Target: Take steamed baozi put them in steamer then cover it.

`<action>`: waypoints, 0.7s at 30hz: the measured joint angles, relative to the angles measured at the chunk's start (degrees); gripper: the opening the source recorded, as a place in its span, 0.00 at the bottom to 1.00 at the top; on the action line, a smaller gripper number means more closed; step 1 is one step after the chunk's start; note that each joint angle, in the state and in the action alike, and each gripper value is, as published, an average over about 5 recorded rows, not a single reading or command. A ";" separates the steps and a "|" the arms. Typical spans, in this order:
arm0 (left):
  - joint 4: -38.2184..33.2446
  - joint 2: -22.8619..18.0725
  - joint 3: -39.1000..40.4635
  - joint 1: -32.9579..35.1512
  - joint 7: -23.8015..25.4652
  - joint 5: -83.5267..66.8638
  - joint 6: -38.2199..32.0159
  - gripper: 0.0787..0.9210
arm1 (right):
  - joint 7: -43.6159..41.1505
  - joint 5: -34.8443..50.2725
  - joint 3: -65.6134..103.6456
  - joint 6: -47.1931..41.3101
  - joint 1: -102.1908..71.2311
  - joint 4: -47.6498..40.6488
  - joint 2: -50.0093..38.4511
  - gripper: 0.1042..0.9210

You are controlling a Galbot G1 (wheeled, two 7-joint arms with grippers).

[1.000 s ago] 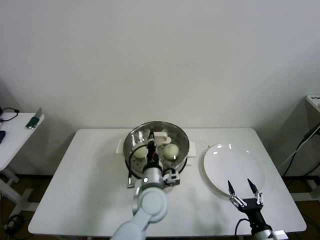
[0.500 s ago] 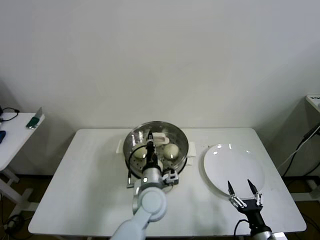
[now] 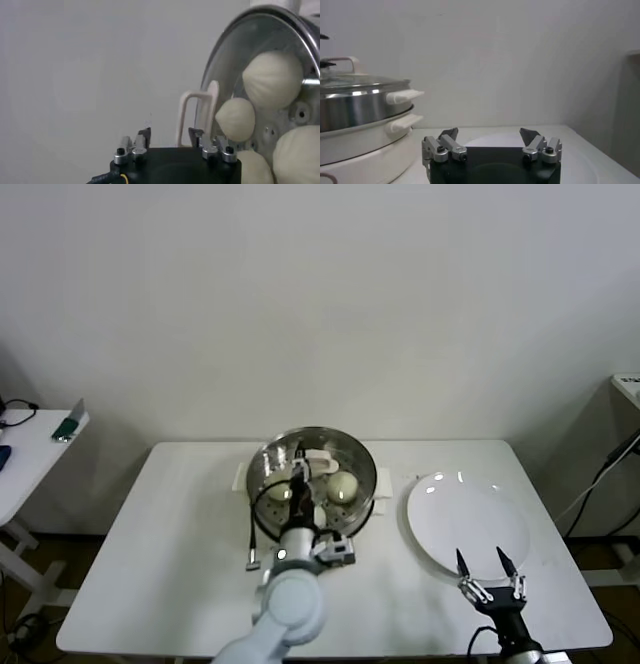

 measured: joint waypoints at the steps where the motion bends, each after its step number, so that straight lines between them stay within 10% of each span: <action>1: -1.04 0.50 -0.13 0.40 -0.48 -1.41 0.00 0.61 | 0.15 -0.14 -0.06 -0.01 0.02 0.02 0.02 0.88; 9: -9.44 3.76 -4.74 7.35 -7.73 -16.56 -0.01 0.85 | 0.91 -0.98 -0.63 0.03 0.46 -0.45 0.32 0.88; 21: -14.49 5.07 -29.66 24.64 -14.50 -55.82 -12.49 0.88 | 0.29 -2.89 -2.28 1.64 1.33 -1.51 0.72 0.88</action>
